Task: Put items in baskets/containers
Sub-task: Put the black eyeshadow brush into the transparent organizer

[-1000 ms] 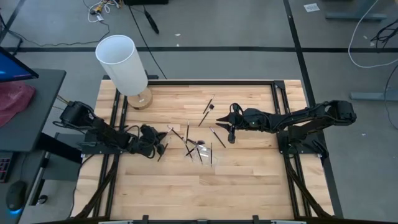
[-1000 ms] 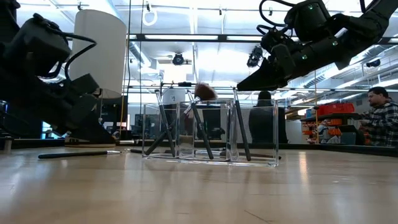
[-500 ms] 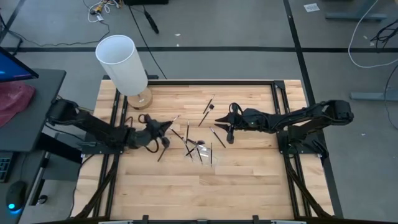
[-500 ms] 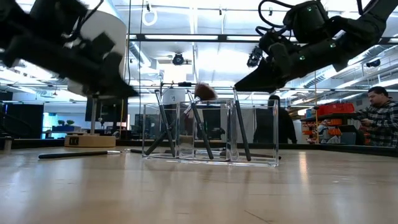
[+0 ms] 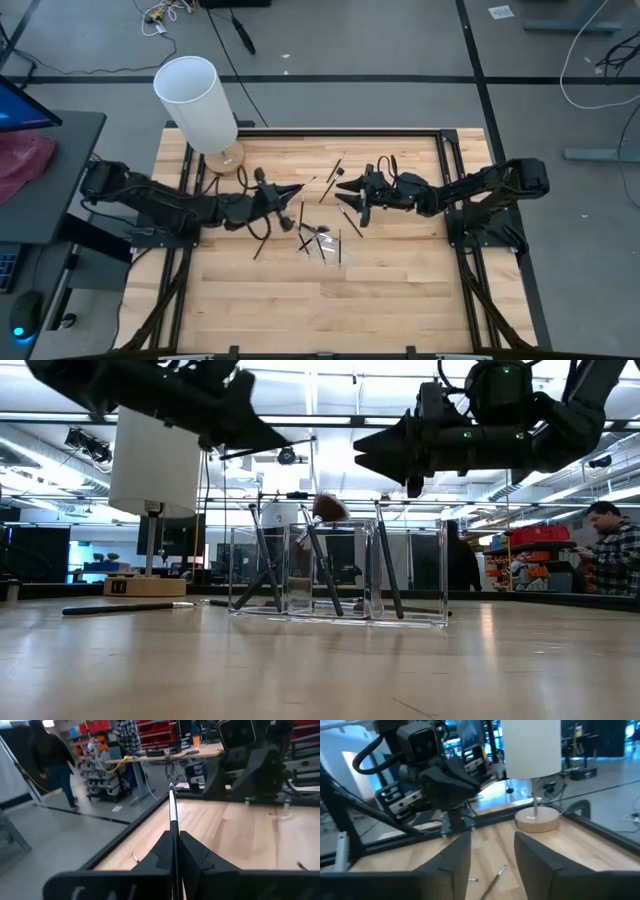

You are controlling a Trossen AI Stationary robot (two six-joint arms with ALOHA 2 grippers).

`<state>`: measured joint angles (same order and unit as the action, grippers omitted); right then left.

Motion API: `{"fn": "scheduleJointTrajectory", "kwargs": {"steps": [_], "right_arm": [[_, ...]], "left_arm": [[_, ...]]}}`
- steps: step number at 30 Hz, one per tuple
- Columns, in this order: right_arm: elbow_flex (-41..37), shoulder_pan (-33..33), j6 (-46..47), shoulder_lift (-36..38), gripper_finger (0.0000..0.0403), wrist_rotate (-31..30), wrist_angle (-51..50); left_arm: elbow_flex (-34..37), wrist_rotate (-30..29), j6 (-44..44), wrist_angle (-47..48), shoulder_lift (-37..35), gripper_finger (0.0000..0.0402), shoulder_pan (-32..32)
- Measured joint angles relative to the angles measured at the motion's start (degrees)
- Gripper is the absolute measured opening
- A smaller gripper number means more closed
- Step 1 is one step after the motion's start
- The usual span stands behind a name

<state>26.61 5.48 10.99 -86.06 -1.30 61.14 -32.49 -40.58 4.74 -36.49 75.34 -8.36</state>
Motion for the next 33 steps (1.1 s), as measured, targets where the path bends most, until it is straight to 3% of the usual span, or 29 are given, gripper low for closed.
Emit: {"fn": "scheduleJointTrajectory", "kwargs": {"steps": [9, 33], "right_arm": [[2.5, -0.5, 0.8, -1.4, 0.0177, 3.8, 0.5], [5.4, -1.4, -0.9, -3.7, 0.0102, 2.8, 7.0]], "left_arm": [[-4.6, 4.5, 5.5, -7.5, 7.7, 0.0011, -0.1], [-7.5, 9.0, 6.9, -10.0, 10.2, 0.0015, -0.1]]}}
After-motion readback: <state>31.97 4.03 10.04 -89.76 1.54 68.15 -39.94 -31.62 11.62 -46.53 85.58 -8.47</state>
